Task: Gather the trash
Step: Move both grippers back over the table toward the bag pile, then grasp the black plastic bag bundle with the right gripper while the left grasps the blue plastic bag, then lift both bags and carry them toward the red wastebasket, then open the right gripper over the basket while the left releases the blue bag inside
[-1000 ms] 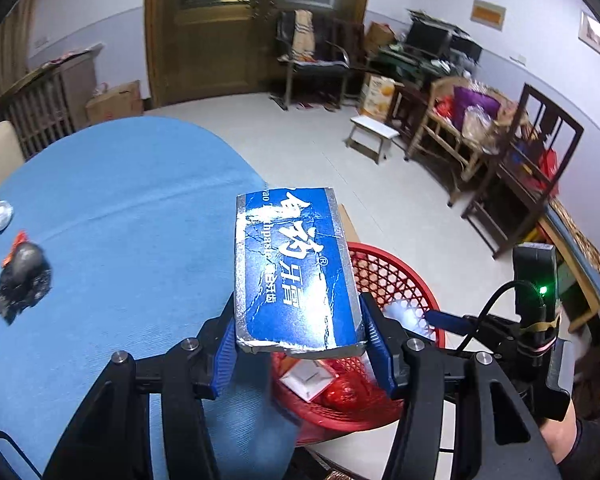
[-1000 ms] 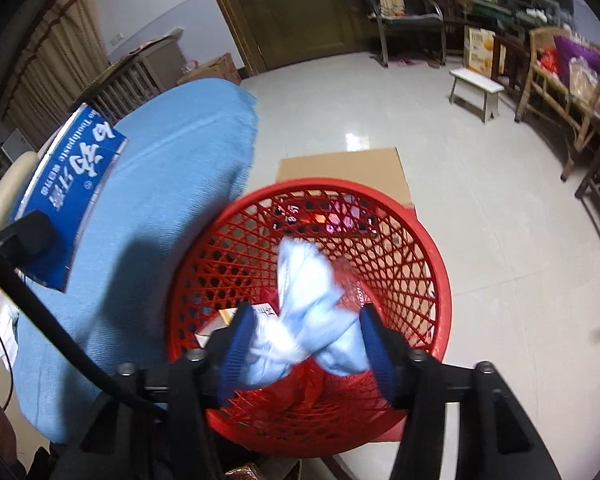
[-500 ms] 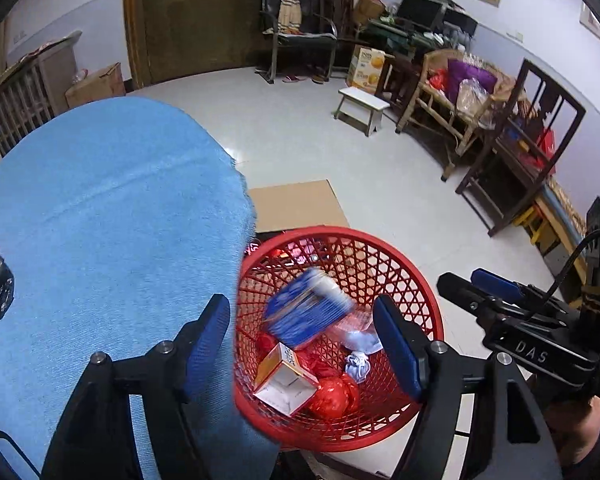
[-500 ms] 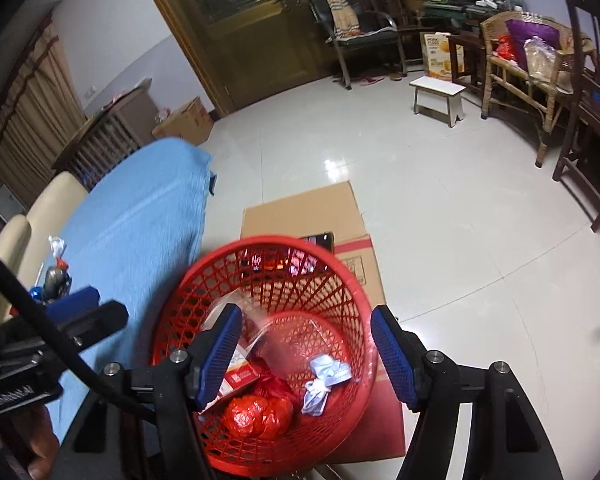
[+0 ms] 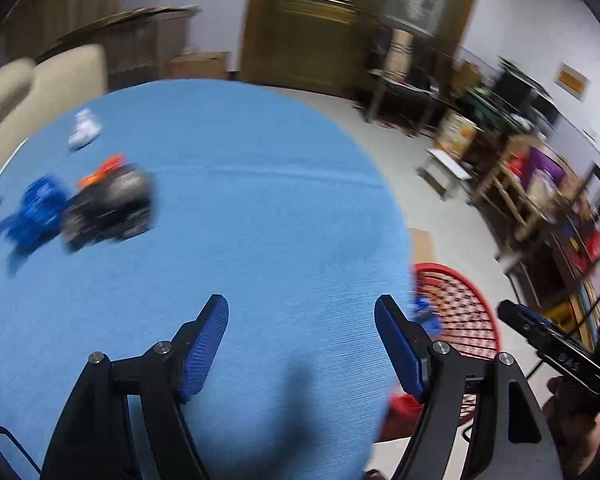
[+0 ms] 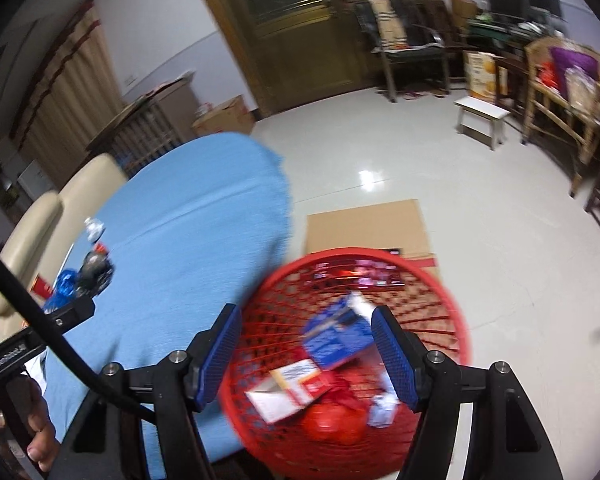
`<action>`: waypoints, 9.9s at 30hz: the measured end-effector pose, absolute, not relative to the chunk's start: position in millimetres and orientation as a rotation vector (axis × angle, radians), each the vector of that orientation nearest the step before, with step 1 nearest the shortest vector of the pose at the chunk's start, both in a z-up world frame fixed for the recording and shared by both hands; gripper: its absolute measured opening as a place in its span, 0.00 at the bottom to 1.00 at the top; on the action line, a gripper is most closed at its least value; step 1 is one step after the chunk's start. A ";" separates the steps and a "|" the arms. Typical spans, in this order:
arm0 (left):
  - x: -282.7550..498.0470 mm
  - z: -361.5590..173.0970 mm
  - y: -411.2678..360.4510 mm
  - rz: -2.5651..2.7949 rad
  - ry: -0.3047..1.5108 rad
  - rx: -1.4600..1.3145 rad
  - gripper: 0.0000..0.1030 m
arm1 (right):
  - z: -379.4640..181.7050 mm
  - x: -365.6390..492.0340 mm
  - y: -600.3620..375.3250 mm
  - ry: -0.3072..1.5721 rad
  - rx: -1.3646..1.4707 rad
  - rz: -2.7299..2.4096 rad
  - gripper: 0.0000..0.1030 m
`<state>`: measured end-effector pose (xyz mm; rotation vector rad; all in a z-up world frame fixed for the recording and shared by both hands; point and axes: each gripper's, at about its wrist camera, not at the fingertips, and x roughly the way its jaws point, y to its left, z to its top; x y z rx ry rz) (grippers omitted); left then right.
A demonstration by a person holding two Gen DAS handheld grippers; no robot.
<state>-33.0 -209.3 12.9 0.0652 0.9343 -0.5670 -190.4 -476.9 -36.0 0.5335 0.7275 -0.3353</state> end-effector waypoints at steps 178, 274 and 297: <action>-19.2 11.9 -109.3 -0.209 0.919 0.133 0.49 | -8.1 -92.5 -329.9 0.724 0.560 0.117 0.49; -88.2 -11.3 -356.9 -0.729 0.905 0.434 0.49 | -89.6 -227.1 -535.0 0.855 0.689 -0.317 0.72; -87.7 -37.1 -401.8 -0.833 0.994 0.458 0.75 | -41.4 -259.0 -572.1 0.686 0.714 -0.403 0.72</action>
